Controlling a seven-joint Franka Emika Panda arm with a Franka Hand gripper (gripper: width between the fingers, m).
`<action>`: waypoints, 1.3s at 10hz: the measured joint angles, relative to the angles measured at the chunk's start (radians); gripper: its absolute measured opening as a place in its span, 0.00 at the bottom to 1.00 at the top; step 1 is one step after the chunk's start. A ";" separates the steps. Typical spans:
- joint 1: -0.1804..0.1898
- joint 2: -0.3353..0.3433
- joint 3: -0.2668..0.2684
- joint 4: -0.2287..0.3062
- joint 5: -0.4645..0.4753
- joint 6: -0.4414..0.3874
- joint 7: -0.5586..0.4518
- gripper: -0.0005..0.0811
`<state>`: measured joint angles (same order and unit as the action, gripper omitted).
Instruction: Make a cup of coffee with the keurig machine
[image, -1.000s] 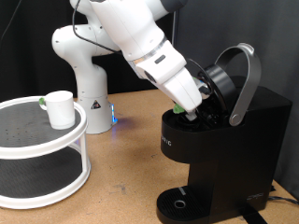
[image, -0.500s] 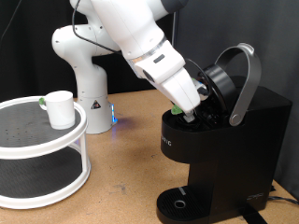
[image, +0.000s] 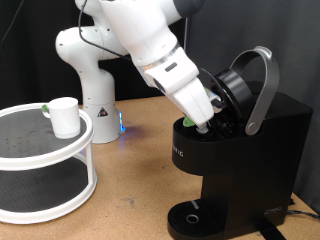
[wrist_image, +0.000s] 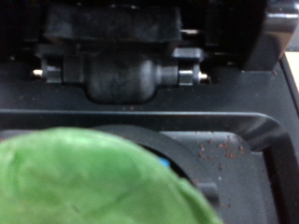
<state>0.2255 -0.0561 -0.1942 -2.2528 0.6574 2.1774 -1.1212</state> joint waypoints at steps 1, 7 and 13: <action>0.000 0.005 0.002 0.003 0.002 0.000 0.001 0.58; 0.000 0.008 0.003 0.010 0.068 -0.001 -0.037 0.95; -0.005 0.004 -0.006 0.026 0.090 -0.041 -0.040 0.99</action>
<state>0.2207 -0.0526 -0.2005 -2.2272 0.7470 2.1363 -1.1607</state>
